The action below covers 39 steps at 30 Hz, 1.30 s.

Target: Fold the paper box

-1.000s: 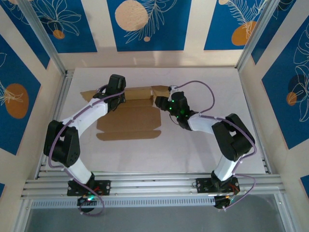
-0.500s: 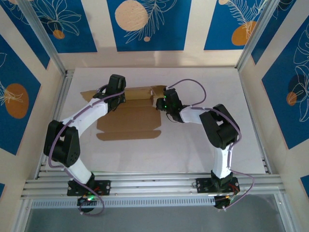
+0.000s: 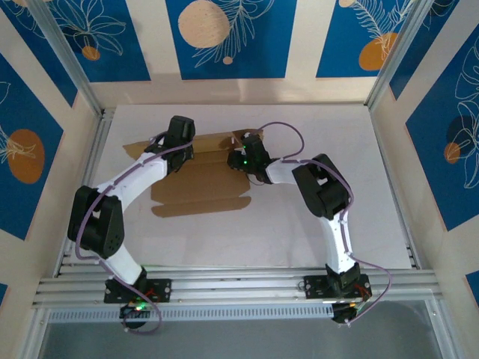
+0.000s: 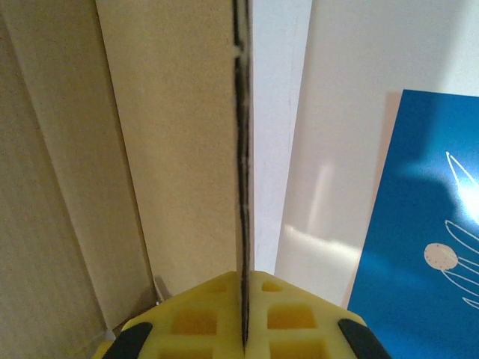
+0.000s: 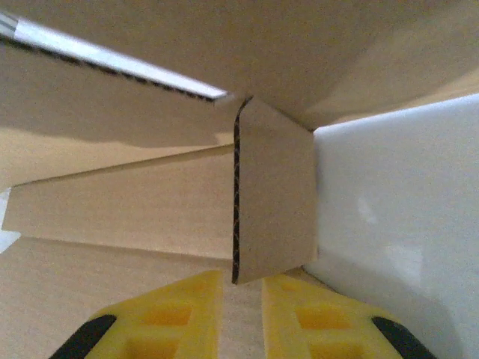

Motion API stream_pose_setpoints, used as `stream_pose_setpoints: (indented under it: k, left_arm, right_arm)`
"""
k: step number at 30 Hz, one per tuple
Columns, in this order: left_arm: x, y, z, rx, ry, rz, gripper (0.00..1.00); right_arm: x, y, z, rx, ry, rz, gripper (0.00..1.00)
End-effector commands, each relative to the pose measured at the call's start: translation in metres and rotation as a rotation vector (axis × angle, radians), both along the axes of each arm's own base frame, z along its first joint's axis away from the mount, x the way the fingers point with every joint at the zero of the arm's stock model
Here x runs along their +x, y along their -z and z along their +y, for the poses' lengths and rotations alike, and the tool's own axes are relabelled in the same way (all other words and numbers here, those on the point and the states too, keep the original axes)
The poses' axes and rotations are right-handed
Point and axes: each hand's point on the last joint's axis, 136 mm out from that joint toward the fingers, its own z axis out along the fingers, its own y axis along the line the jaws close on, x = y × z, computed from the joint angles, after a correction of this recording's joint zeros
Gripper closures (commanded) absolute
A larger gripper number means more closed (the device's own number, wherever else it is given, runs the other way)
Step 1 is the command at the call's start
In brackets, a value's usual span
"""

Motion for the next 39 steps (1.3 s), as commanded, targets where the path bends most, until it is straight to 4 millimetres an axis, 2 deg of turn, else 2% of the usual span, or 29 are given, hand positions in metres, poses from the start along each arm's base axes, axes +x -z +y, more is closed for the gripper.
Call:
stream_pose_setpoints:
  k: [1, 4, 6, 9, 13, 17, 19, 24, 27, 31, 39]
  left_arm:
    - [-0.017, 0.032, -0.012, 0.009, 0.049, 0.102, 1.00]
    - [-0.018, 0.032, -0.011, 0.011, 0.047, 0.102, 1.00]
    - [-0.017, 0.031, -0.010, 0.012, 0.044, 0.101, 1.00]
    - [-0.017, 0.032, -0.008, 0.019, 0.041, 0.107, 1.00]
    - [-0.016, 0.032, -0.006, 0.025, 0.034, 0.115, 1.00]
    - [-0.014, 0.030, -0.006, 0.029, 0.032, 0.115, 1.00]
    - [-0.013, 0.028, -0.007, 0.028, 0.031, 0.114, 1.00]
    - [-0.014, 0.028, -0.007, 0.031, 0.035, 0.114, 1.00]
    - [-0.013, 0.029, -0.009, 0.024, 0.041, 0.113, 1.00]
    - [-0.013, 0.027, -0.011, 0.019, 0.045, 0.109, 1.00]
    - [-0.013, 0.029, -0.015, -0.004, 0.050, 0.112, 1.00]
  right_arm:
    - [0.007, -0.003, 0.013, 0.048, -0.024, 0.027, 0.76]
    - [0.009, 0.002, 0.012, 0.050, -0.015, 0.059, 0.76]
    - [0.007, -0.005, 0.010, 0.059, -0.015, 0.027, 0.75]
    - [0.001, -0.027, 0.009, 0.102, -0.055, -0.024, 0.71]
    - [-0.010, -0.050, -0.013, 0.063, -0.028, -0.118, 0.68]
    - [-0.014, -0.059, -0.034, 0.043, 0.046, -0.194, 0.67]
    - [-0.012, -0.062, -0.038, 0.056, 0.064, -0.215, 0.69]
    - [0.005, -0.052, -0.057, 0.029, 0.189, -0.164, 0.80]
    - [0.015, -0.040, -0.061, -0.019, 0.231, -0.109, 0.85]
    - [0.025, -0.029, -0.055, 0.019, 0.259, -0.061, 0.86]
    - [0.044, -0.020, -0.030, 0.355, 0.337, 0.008, 0.81]
